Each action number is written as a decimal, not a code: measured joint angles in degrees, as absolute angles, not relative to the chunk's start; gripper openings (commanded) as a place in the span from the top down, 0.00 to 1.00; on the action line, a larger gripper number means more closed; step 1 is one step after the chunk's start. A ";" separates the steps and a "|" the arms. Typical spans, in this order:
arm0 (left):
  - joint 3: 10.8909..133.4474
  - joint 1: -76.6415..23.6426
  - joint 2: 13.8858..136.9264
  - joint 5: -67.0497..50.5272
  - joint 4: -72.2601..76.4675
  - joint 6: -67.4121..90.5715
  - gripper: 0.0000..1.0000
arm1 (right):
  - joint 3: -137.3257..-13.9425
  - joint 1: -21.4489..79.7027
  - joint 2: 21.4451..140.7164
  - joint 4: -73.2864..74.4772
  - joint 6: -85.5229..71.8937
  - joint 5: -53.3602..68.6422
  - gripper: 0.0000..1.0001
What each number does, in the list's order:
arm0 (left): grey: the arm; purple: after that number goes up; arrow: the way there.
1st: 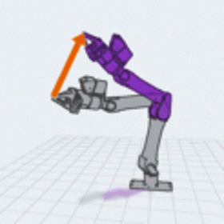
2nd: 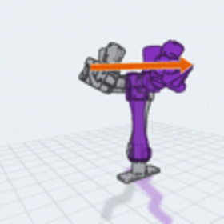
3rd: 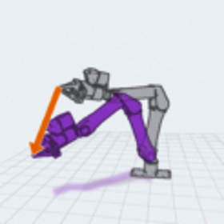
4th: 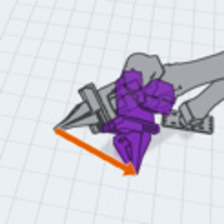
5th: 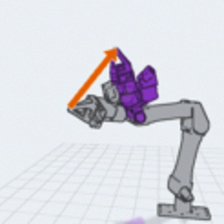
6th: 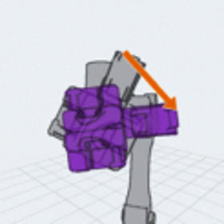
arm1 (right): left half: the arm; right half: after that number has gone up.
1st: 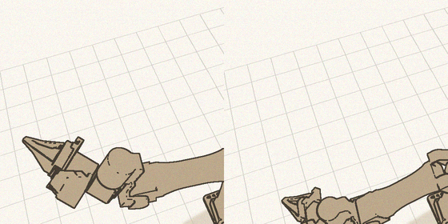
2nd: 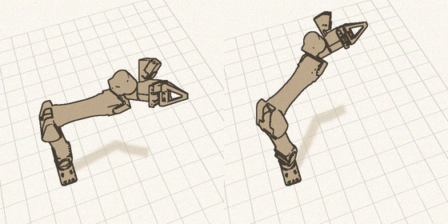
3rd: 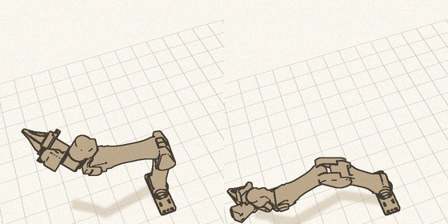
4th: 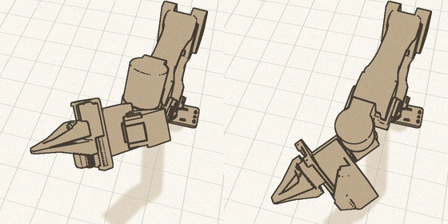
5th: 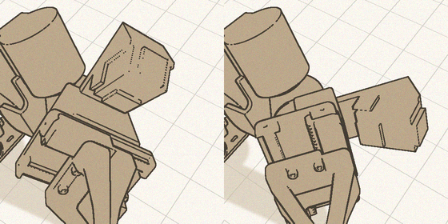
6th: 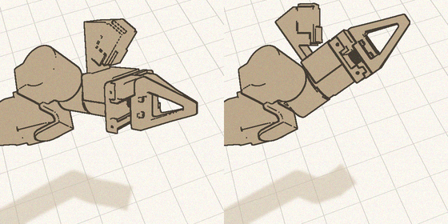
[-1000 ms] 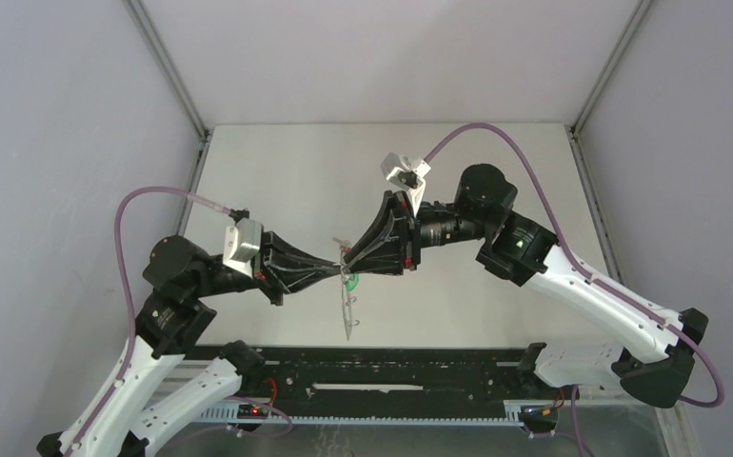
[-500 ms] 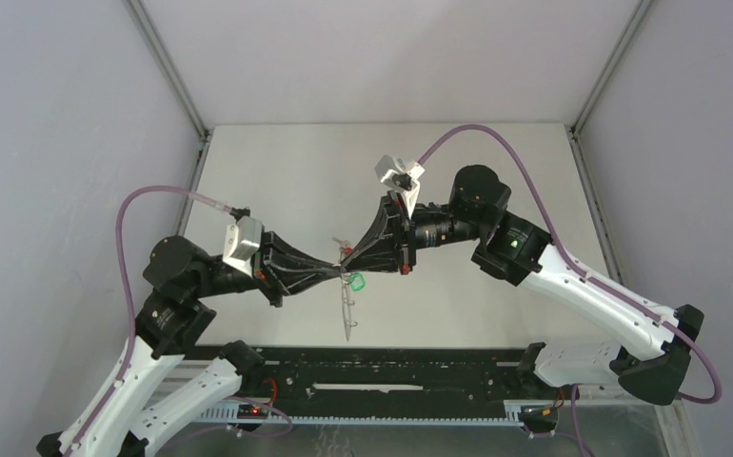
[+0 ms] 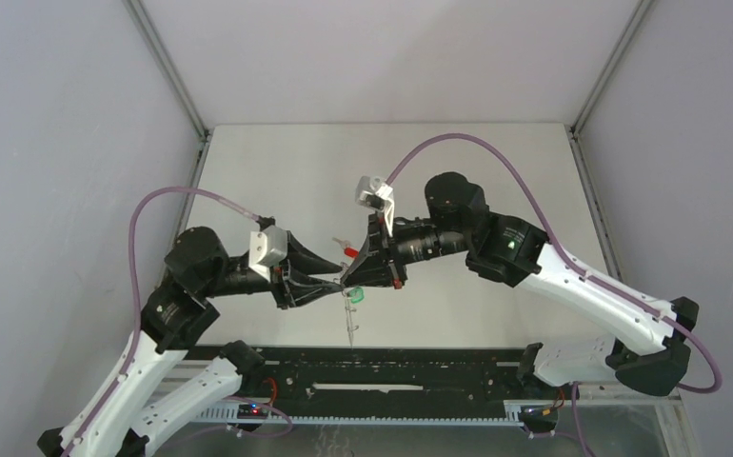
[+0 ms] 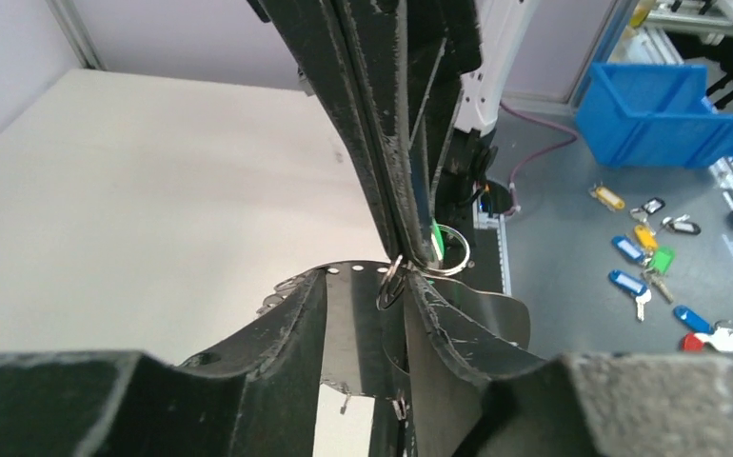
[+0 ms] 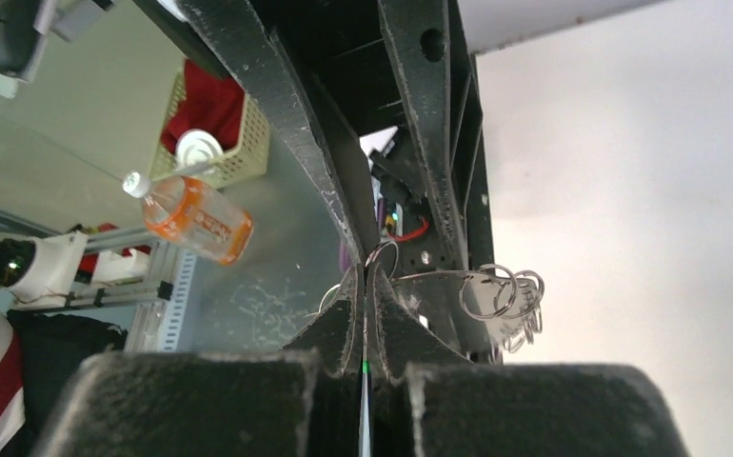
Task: Put the keys on the keyring
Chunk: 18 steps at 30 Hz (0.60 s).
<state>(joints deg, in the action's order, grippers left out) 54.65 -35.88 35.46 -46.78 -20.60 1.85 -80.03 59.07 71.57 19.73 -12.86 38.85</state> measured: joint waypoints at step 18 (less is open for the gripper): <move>60.40 -36.25 39.20 -49.23 -39.27 -15.11 0.67 | -93.36 66.04 79.33 40.64 -4.34 26.09 1.00</move>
<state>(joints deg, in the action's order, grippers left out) 60.40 -36.25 39.20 -49.23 -39.27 -15.11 -93.36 66.04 79.33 40.64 -4.34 26.09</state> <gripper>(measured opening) 0.355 0.006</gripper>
